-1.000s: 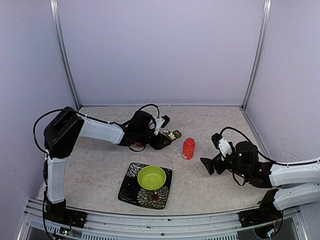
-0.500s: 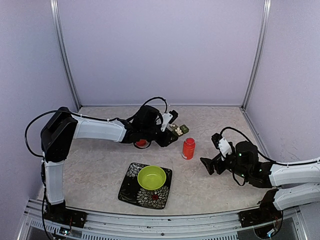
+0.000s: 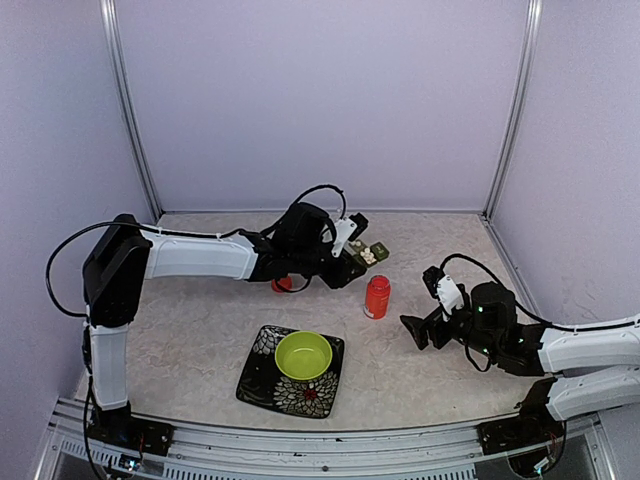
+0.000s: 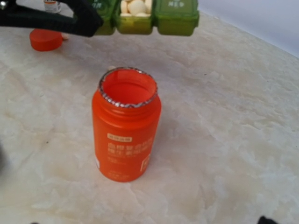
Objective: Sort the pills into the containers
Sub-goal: Pour the pill into the compartment of the pill container.
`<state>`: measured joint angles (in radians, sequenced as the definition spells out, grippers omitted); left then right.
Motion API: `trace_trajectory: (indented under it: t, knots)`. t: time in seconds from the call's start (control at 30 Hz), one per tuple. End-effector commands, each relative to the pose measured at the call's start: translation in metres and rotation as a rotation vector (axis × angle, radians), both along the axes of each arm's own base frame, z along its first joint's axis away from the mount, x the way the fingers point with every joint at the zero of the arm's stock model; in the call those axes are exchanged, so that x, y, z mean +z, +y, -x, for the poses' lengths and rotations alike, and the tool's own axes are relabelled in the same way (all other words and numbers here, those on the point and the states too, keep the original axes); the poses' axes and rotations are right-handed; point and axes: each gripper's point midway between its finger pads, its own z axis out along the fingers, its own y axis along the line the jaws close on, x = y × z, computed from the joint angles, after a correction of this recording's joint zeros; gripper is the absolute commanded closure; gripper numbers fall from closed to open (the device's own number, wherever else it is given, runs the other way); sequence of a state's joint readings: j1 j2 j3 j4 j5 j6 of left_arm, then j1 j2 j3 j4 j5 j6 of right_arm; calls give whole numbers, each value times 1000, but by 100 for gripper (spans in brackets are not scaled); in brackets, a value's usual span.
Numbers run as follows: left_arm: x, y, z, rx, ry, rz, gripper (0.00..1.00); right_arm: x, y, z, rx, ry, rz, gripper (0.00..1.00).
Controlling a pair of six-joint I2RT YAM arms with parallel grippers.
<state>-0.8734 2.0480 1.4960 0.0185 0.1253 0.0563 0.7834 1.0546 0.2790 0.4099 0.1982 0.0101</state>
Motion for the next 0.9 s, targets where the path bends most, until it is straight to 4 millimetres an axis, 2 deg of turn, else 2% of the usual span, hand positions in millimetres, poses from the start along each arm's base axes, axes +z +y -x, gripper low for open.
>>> trace_trajectory:
  t: [0.0,0.87]
  knots:
    - [26,-11,2,-14,-61,18,65,10,3,-3,-2,-13,-26,0]
    - [3,-21,7,1,-132,-106,65,11,2,-2,-2,-15,-31,0]
